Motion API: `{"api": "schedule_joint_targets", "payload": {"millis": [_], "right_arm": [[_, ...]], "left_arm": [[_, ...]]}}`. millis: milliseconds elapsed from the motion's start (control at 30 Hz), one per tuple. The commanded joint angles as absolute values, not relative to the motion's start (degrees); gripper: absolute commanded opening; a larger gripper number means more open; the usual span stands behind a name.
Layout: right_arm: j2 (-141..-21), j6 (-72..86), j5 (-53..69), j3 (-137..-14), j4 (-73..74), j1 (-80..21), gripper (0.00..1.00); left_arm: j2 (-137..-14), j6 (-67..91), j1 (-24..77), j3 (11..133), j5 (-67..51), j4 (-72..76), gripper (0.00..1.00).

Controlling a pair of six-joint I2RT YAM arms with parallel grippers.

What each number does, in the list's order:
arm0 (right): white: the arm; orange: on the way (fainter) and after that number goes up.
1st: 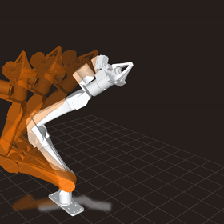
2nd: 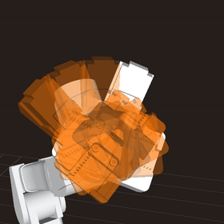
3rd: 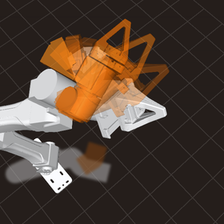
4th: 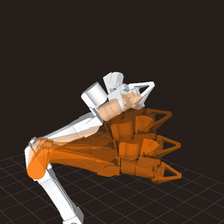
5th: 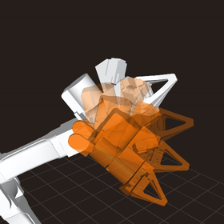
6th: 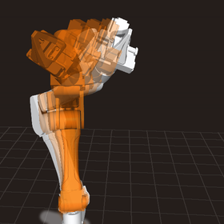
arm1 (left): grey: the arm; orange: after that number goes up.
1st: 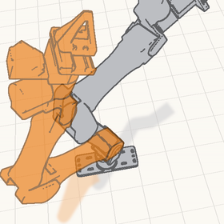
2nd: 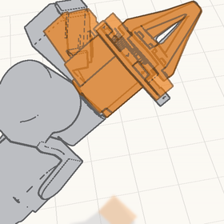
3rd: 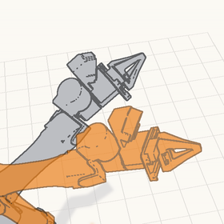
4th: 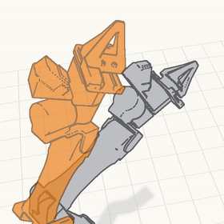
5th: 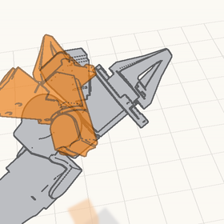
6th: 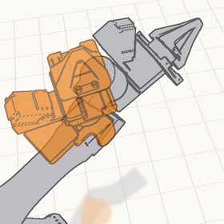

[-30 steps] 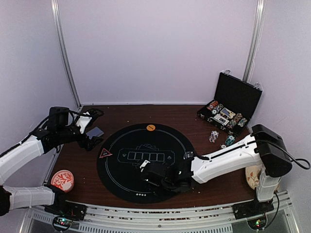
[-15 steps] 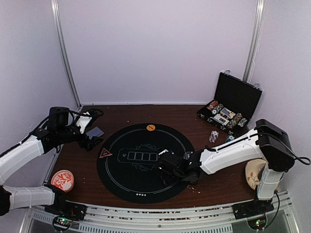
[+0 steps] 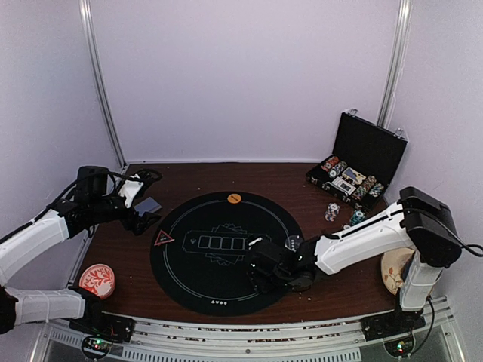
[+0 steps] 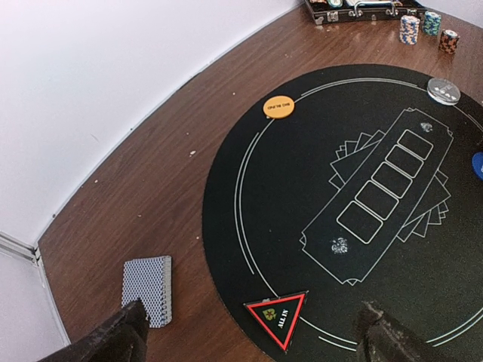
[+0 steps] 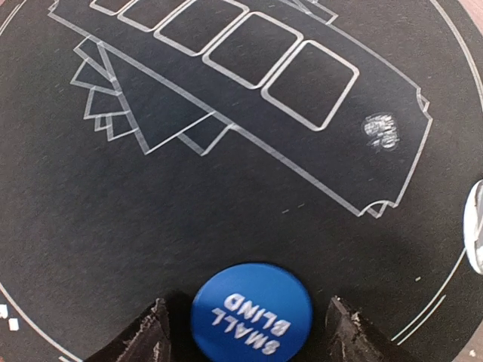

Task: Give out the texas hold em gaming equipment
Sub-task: Pick up the small blind button from the poker table mat.

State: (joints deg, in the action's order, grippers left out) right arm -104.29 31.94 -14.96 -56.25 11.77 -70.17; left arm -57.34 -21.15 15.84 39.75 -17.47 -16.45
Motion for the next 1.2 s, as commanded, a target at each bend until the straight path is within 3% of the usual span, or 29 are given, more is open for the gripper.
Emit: {"api": "schedule_joint_targets", "payload": {"millis": [0,633,800,1167], "right_arm": [[-105.1,33.9,-14.4,-57.1,13.9,-72.5,0.72],[-107.7,36.6,-21.4,-60.0,17.0,-72.5,0.67],[-107.3,36.7,-20.4,-59.4,15.9,-72.3,0.61],[-107.7,37.4,-15.7,-57.8,12.7,-72.0,0.58]], "left_arm": [[-57.6,-21.8,15.6,39.5,-17.4,-14.5,0.98],[-57.3,-21.8,15.6,39.4,-17.4,-14.5,0.98],[-57.5,-21.8,15.6,39.5,-17.4,-14.4,0.98],[-57.3,-21.8,15.6,39.4,-17.4,-14.4,0.98]]}}
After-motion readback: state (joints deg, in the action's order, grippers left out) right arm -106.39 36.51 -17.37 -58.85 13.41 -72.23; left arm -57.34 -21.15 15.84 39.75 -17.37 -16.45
